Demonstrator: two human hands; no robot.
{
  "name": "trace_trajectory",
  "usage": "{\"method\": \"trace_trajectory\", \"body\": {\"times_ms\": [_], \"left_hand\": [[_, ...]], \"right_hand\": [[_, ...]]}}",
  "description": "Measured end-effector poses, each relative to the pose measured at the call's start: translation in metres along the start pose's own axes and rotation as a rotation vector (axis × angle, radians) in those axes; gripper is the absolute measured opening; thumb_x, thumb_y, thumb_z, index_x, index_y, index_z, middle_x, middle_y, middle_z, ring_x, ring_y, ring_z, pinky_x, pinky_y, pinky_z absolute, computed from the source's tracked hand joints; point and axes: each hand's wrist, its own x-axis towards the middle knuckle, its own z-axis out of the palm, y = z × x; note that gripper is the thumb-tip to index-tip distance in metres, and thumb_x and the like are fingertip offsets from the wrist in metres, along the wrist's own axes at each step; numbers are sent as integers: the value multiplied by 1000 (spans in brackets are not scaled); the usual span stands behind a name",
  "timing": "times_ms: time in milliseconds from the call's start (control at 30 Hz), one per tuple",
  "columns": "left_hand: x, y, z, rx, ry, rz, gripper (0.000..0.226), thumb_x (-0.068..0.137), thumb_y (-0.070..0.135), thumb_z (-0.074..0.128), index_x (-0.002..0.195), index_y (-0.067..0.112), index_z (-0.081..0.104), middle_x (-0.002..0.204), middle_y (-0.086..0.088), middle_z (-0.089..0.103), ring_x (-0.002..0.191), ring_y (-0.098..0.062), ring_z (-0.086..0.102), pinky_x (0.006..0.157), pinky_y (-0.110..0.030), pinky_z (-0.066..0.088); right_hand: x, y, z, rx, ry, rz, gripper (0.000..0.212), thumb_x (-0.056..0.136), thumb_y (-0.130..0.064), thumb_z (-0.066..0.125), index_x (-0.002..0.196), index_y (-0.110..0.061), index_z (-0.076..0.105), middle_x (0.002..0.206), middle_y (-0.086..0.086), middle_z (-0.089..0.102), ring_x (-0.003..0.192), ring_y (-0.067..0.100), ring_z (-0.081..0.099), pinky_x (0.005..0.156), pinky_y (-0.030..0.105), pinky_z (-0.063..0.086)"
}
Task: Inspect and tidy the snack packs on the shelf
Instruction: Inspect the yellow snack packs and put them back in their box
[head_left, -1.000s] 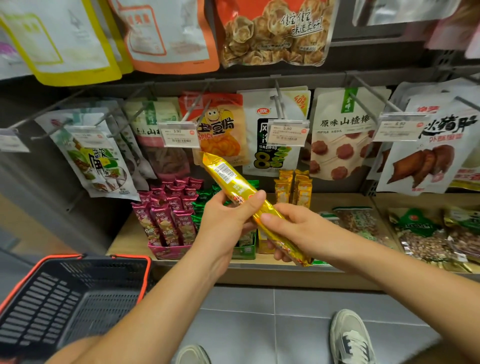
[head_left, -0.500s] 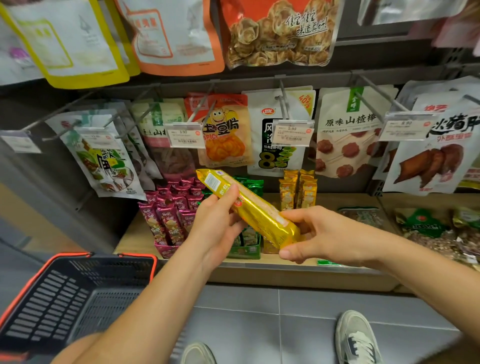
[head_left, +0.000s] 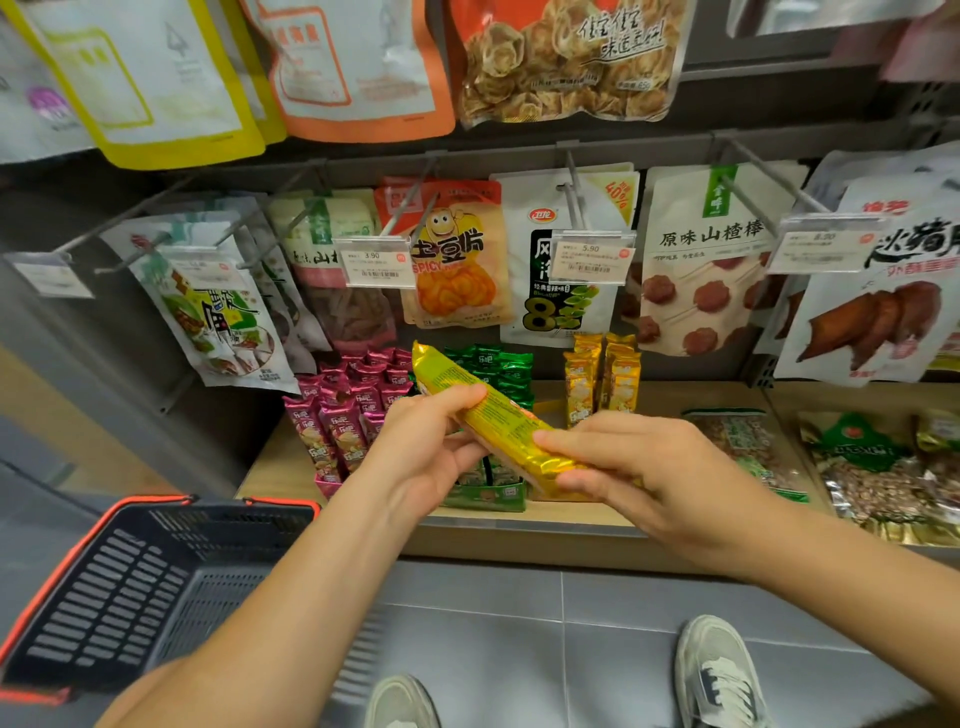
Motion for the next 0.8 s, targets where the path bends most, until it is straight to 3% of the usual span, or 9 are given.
{"method": "trace_trajectory", "body": {"times_ms": [67, 133, 200, 300, 367, 433, 600, 700, 800], "left_hand": [[0, 2, 0, -63, -9, 23, 17, 87, -3, 61, 104, -3, 59, 90, -23, 68, 71, -28, 72, 57, -35, 58], [0, 2, 1, -96, -38, 47, 25, 87, -6, 58, 112, -1, 55, 102, -25, 67, 79, -31, 72, 62, -39, 60], [-2, -2, 2, -123, -102, 60, 34, 83, -8, 58, 116, 1, 51, 109, -26, 68, 89, -36, 71, 67, -43, 61], [-3, -1, 0, -70, -172, 83, 40, 72, 7, 68, 110, 10, 57, 105, -17, 72, 94, -29, 71, 65, -39, 59], [0, 4, -2, 76, -105, 137, 31, 72, 29, 76, 98, 16, 64, 90, -4, 73, 86, -16, 70, 64, -33, 57], [6, 9, -7, 193, 6, 199, 27, 79, 39, 74, 92, 18, 64, 76, 4, 71, 75, -9, 70, 63, -29, 56], [14, 6, -16, 356, 107, 287, 9, 91, 20, 67, 93, 12, 65, 77, 0, 75, 78, -15, 73, 60, -28, 57], [12, 8, -17, 386, 79, 281, 7, 90, 19, 68, 94, 13, 67, 87, -4, 76, 85, -19, 74, 65, -29, 58], [4, 8, -15, 492, -8, 346, 9, 90, 21, 68, 97, 25, 70, 86, 4, 76, 84, -12, 73, 65, -23, 57]], "right_hand": [[-1, 1, 5, 409, 1, 278, 31, 95, -32, 54, 126, -37, 58, 111, -2, 59, 82, 15, 70, 73, 36, 59], [1, 1, 11, 752, -12, 552, 32, 94, -16, 59, 118, -35, 50, 116, 5, 56, 80, 25, 73, 75, 43, 61], [5, 6, 12, 911, -76, 716, 44, 90, -1, 62, 122, -27, 46, 108, 12, 64, 77, 28, 72, 75, 42, 61], [6, 15, 7, 807, -304, 684, 44, 85, 2, 67, 124, -16, 57, 96, 6, 75, 81, 19, 72, 76, 32, 59], [4, 20, 7, 598, -329, 617, 40, 80, -3, 75, 117, -17, 64, 98, -1, 75, 87, 13, 72, 83, 31, 58], [2, 24, 9, 410, -311, 592, 45, 76, -11, 81, 116, -21, 64, 101, -5, 74, 91, 8, 70, 88, 32, 56], [-4, 34, 11, 85, -333, 525, 65, 72, -32, 84, 128, -29, 53, 117, -12, 64, 103, 3, 61, 88, 22, 52], [-8, 42, 9, 142, -406, 576, 68, 73, -39, 83, 129, -30, 46, 114, -12, 58, 99, 5, 58, 82, 18, 50], [-15, 52, 5, 261, -521, 605, 52, 78, -37, 79, 121, -21, 55, 109, 6, 63, 95, 18, 61, 86, 33, 49]]}}
